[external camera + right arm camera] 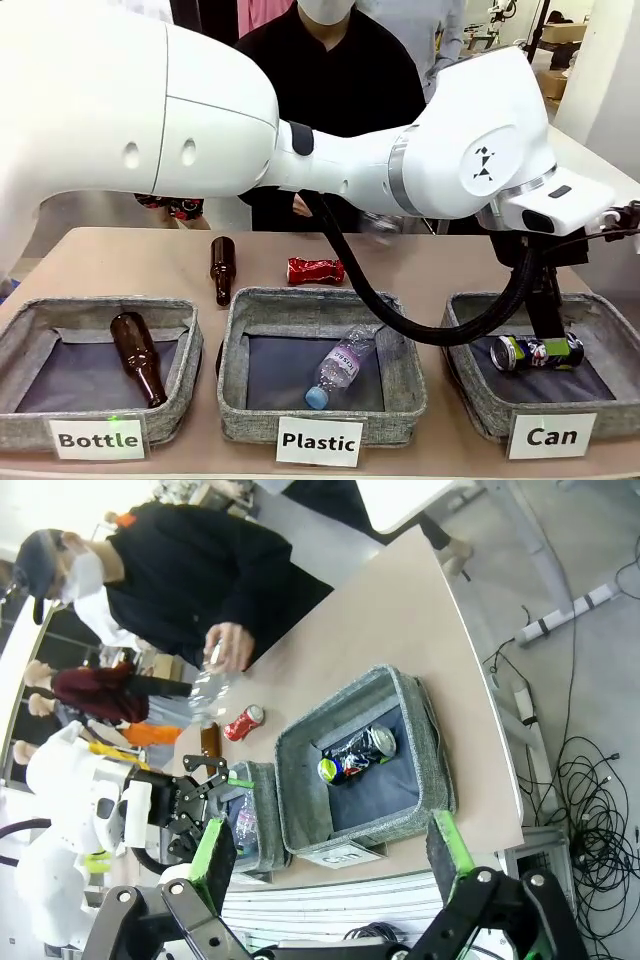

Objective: Sort the can waste into the basket.
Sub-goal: Pick up the can waste from the table and place it in the right Fabric basket.

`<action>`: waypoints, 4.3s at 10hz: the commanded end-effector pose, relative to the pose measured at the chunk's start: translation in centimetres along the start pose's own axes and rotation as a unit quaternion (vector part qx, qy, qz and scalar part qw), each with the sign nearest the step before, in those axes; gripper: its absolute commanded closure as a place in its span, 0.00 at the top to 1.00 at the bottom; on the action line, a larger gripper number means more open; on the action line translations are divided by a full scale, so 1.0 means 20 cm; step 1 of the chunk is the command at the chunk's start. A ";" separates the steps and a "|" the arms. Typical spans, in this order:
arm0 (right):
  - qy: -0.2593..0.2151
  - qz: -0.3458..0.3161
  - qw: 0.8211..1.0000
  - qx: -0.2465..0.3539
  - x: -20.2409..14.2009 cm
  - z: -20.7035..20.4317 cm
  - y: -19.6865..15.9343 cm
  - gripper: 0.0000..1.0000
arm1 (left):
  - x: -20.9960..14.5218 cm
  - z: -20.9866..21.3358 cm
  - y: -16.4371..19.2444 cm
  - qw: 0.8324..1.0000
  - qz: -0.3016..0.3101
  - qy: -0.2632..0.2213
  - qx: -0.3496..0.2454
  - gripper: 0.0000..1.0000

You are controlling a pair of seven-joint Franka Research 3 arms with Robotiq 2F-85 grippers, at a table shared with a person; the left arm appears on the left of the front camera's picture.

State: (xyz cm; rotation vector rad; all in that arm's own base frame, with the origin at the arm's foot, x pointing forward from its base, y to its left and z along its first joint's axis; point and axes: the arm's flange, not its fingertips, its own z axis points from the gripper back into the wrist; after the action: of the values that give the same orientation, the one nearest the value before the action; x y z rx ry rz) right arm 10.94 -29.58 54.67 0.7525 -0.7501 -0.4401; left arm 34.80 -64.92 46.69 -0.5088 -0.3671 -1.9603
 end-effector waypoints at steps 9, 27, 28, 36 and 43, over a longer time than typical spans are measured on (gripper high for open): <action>0.015 -0.065 0.998 -0.012 0.01 -0.36 0.21 1.00 | -0.23 0.41 -0.21 0.994 0.104 0.003 -0.020 1.00; 0.196 -0.068 0.978 0.030 -0.36 -0.98 0.65 1.00 | -1.28 1.28 -0.49 0.877 0.419 -0.227 -0.060 1.00; 0.264 -0.087 0.960 0.044 -0.40 -1.10 0.71 1.00 | -1.49 1.39 -0.53 0.848 0.466 -0.246 -0.062 1.00; 0.422 -0.316 0.832 0.173 -0.29 -1.63 0.78 1.00 | -3.17 1.80 -1.52 0.566 0.615 -0.549 0.016 1.00; 0.421 -0.299 0.841 0.162 -0.32 -1.66 0.71 1.00 | -3.25 1.79 -1.62 0.550 0.640 -0.537 0.017 1.00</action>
State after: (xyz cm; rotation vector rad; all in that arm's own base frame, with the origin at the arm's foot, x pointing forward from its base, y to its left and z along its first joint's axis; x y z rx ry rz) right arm 33.13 -1.77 46.03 1.3596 0.2824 -0.4896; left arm 36.66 16.35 43.66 -1.4148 -0.5268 -0.0203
